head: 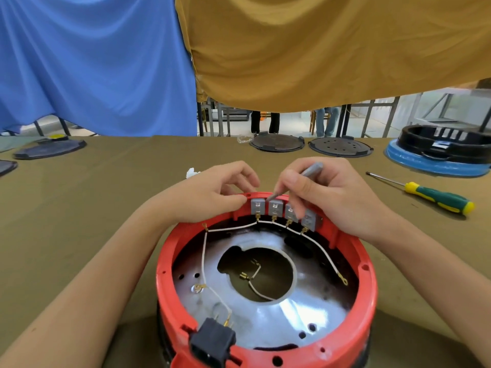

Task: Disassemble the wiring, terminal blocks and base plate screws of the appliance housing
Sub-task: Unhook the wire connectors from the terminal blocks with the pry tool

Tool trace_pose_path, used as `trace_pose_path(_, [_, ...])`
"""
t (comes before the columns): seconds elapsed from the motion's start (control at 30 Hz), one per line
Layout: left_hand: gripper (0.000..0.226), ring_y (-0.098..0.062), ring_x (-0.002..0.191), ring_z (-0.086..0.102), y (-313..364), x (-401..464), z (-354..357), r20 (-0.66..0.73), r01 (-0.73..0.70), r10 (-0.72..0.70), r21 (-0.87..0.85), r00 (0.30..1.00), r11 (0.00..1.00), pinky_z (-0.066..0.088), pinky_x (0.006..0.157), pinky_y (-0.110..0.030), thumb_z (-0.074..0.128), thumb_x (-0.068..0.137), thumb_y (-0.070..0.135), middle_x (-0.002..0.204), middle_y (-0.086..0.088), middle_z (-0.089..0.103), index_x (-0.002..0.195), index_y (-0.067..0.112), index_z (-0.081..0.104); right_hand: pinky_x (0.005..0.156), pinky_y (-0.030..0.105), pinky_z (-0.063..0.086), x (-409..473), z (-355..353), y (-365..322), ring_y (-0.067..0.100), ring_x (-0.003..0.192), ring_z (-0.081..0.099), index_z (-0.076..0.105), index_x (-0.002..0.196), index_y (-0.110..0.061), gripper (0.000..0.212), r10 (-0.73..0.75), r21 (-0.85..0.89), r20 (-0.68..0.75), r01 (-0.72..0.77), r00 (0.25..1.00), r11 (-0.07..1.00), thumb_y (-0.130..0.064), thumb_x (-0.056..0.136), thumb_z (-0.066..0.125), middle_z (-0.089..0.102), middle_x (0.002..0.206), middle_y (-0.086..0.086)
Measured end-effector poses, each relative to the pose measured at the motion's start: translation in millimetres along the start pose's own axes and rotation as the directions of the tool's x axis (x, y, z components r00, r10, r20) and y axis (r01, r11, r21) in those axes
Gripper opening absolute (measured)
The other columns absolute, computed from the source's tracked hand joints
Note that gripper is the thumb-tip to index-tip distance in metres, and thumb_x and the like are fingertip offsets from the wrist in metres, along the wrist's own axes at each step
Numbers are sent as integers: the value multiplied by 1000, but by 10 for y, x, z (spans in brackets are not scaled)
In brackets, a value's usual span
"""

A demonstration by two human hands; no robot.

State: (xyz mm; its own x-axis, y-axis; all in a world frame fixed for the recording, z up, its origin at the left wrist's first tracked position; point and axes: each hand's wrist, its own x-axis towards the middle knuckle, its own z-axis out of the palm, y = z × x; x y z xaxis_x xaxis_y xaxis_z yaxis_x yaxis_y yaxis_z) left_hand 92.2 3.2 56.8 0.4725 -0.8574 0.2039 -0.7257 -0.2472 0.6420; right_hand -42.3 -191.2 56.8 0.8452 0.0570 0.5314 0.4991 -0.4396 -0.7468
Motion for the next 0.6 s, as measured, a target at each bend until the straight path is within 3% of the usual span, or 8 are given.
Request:
trace_pose_path(0.1, [20,-23,97,69,-21,-21,-18,8,4,-4,-57,1000,998,50,97,-50,61,90,20,109,5,68,105,31,65,76,49,52,-33,-9,-72,26,62,61,66,86,-3,23,-32,0,49,32,998,999,-21,97,56,66,64,12])
trace_pose_path(0.17, [19,-25,98,69,-37,-33,-39,5,22,-22,-104,1000,994,50,97,-51,63,87,23,110,2,69,104,30,67,71,51,51,-45,-15,-96,32,68,63,66,88,-6,16,-22,-42,81,25,996,999,-20,93,64,69,72,11])
trace_pose_path(0.3, [18,-25,91,71,-94,-53,-80,-29,26,-30,-118,999,993,55,90,-47,64,87,20,107,4,70,102,29,68,77,44,52,-72,-52,-94,27,77,65,67,94,-11,14,47,-185,96,-29,994,982,-15,84,77,70,83,6])
trace_pose_path(0.4, [17,-8,83,70,-100,-50,-86,-66,9,-13,-70,998,998,55,77,-32,65,89,14,95,16,70,97,28,68,85,39,54,-53,-70,-74,17,82,69,67,95,-17,16,64,-280,55,-46,996,959,-11,84,78,72,86,-1])
trace_pose_path(0.5, [11,-1,101,61,-23,-64,-113,-142,-74,88,100,986,992,50,89,-31,71,85,22,104,17,61,90,32,69,90,38,55,-32,-57,-1,16,91,70,64,99,-15,23,131,-292,1,-125,991,948,-6,83,78,73,92,-6])
trace_pose_path(0.6, [8,-4,109,48,130,-181,-118,-53,-240,258,224,965,945,36,96,-20,77,81,30,108,17,51,82,36,73,85,23,54,-77,-51,74,10,97,69,63,101,-13,29,207,-140,-56,-213,977,967,4,81,75,74,99,-3])
